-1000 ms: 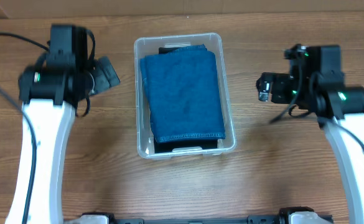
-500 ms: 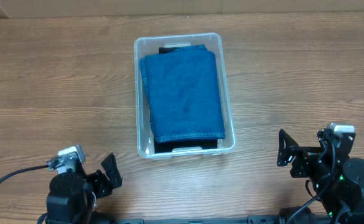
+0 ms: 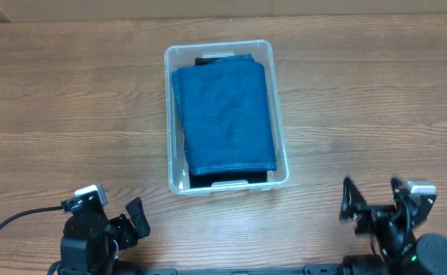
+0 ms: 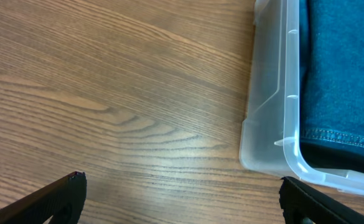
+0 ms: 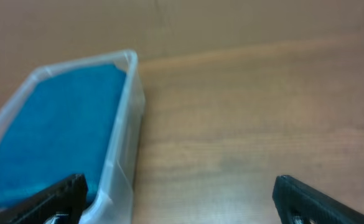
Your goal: Pack container
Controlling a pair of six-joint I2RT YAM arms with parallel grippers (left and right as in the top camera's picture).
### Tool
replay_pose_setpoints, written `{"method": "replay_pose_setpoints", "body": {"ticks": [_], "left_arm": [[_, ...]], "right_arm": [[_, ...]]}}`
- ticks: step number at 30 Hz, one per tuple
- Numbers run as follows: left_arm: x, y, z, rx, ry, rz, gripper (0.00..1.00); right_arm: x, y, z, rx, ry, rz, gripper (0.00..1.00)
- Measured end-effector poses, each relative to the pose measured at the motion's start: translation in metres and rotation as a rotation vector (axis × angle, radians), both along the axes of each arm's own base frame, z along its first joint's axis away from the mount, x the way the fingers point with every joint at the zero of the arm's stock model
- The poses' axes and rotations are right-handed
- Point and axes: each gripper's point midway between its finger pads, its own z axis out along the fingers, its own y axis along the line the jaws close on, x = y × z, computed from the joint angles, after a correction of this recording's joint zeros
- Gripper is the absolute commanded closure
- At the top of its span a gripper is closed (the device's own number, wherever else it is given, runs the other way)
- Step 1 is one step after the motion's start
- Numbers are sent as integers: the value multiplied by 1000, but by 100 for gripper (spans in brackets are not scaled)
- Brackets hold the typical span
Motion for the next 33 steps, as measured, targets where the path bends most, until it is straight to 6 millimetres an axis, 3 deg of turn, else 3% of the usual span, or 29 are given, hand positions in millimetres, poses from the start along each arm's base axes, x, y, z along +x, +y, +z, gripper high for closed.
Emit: {"method": "replay_pose_setpoints", "body": {"ticks": [2, 4, 6, 8, 9, 30, 33], "left_arm": [[0, 0, 0, 0, 0, 1, 0], [0, 0, 0, 0, -3, 1, 0], [0, 0, 0, 0, -1, 1, 0], [0, 0, 0, 0, -2, 1, 0], [0, 0, 0, 0, -2, 1, 0], [0, 0, 0, -1, -4, 1, 0], [5, 7, -11, -8, -57, 52, 0]], "right_arm": [[19, 3, -19, 6, -126, 12, 0], [51, 8, -27, 16, -272, 34, 0], [65, 11, -36, 20, -392, 46, 0], [70, 12, -85, 18, -259, 48, 0], [71, 11, -91, 18, -233, 47, 0], [71, 12, -90, 18, -238, 48, 0], [71, 12, -90, 18, -238, 48, 0]]}}
